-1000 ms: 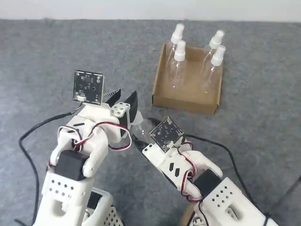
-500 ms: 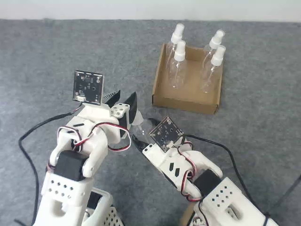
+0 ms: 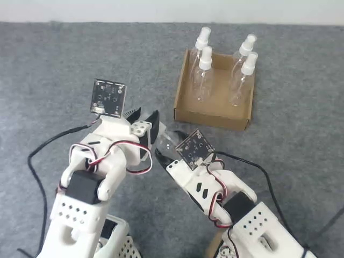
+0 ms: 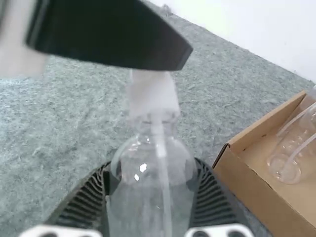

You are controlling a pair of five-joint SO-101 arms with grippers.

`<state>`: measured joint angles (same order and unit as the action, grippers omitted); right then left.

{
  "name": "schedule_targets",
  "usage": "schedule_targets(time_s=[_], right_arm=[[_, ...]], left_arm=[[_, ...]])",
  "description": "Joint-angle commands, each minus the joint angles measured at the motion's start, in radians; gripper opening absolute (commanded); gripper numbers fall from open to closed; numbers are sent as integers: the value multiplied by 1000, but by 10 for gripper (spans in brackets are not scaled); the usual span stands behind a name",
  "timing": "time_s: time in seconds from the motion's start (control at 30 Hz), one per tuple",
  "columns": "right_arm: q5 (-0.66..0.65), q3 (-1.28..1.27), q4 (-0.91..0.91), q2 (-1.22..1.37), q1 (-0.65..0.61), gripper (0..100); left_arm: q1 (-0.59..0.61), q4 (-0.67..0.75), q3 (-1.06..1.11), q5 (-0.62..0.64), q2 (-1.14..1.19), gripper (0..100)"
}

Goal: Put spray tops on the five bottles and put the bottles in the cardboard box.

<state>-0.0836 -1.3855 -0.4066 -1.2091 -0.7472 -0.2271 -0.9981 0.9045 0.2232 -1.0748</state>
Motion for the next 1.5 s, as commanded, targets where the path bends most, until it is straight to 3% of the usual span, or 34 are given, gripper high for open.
schedule_targets(time_s=[0.0, 0.27, 0.47, 0.7, 1.1, 1.47], right_arm=[[11, 15, 25, -30, 16, 6], [11, 15, 25, -30, 16, 6], [11, 15, 25, -30, 15, 6], [11, 15, 25, -30, 15, 6], [11, 15, 25, -30, 16, 6], [11, 15, 25, -30, 18, 6]], left_arm=[[21, 55, -62, -63, -12, 130], [247, 20, -278, -104, 0, 131], [201, 64, -104, -160, 0, 197], [130, 110, 7, -186, -8, 185], [44, -28, -41, -187, -11, 185], [157, -32, -240, -169, -12, 189]])
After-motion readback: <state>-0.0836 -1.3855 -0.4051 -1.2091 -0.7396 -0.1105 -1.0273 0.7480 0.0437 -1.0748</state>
